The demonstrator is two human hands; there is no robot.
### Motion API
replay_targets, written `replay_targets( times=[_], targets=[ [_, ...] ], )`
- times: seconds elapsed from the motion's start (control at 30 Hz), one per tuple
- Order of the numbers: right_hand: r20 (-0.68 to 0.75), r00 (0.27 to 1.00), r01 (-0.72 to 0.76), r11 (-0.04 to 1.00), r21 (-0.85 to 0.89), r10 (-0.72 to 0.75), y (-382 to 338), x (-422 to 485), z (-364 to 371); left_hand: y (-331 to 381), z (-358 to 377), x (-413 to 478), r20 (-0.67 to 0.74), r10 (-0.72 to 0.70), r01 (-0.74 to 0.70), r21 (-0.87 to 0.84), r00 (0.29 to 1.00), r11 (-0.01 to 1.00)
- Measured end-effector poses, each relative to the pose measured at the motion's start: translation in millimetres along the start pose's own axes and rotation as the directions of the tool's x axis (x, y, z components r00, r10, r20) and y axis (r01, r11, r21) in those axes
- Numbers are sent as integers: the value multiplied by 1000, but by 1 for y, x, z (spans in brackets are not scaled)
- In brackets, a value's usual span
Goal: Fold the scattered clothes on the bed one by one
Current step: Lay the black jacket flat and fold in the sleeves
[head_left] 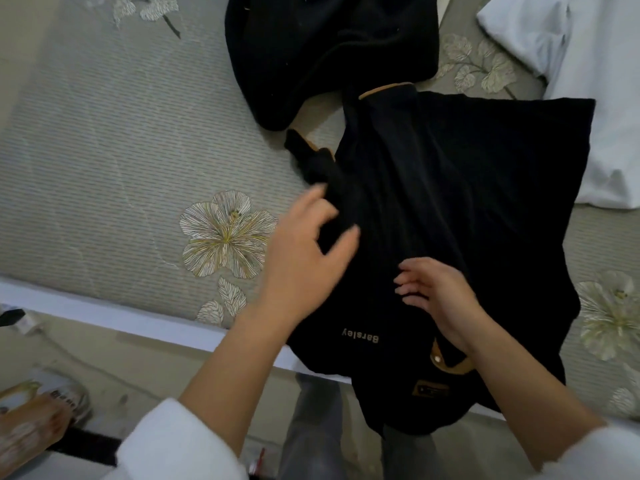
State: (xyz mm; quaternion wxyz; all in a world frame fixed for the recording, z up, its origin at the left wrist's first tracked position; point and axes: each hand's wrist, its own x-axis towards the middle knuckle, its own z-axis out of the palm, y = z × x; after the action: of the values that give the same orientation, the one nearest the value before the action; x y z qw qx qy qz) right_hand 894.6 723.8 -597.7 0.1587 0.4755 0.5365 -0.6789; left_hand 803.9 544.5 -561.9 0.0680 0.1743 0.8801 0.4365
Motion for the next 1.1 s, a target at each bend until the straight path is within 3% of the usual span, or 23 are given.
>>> replay_targets(
  times=[0.07, 0.13, 0.2, 0.3, 0.47, 0.53, 0.7, 0.8, 0.93, 1.03, 1.1],
  targets=[
    [-123, 992, 27, 991, 129, -11, -7, 3, -11, 9, 22, -10, 385, 87, -100, 13, 919, 995],
    [-248, 968, 59, 997, 46, -46, -10, 5, -19, 4, 36, -24, 576, 32, -125, 124, 817, 984],
    [-317, 941, 97, 991, -92, -122, -13, 7, -20, -7, 36, -39, 506, -87, -22, 205, 858, 979],
    [-258, 939, 165, 956, -243, -227, -21, 13, -6, -24, 24, -56, 310, -263, 175, 284, 914, 943],
    [-146, 964, 112, 836, -538, -223, -37, 29, 30, -39, 8, -76, 335, -348, 196, 412, 876, 890],
    [-120, 980, 87, 878, -471, -161, -45, 32, 41, -40, 8, -80, 351, -370, 205, 427, 860, 881],
    [-19, 995, 102, 995, -8, -103, -86, 31, 58, -44, 11, -81, 352, -460, 261, 486, 815, 834],
    [28, 984, 166, 957, 238, -178, -108, 27, 55, -47, 12, -82, 330, -463, 277, 478, 823, 833],
    [-32, 954, 281, 847, 451, -299, -123, 22, 31, -45, 9, -83, 333, -473, 278, 491, 816, 826],
    [-122, 959, 282, 860, 426, -254, -123, 26, 15, -44, 3, -83, 309, -501, 303, 510, 809, 805],
    [-246, 915, 372, 904, 211, -319, -121, 30, 12, -44, -3, -83, 280, -514, 330, 507, 810, 796]
  ],
)
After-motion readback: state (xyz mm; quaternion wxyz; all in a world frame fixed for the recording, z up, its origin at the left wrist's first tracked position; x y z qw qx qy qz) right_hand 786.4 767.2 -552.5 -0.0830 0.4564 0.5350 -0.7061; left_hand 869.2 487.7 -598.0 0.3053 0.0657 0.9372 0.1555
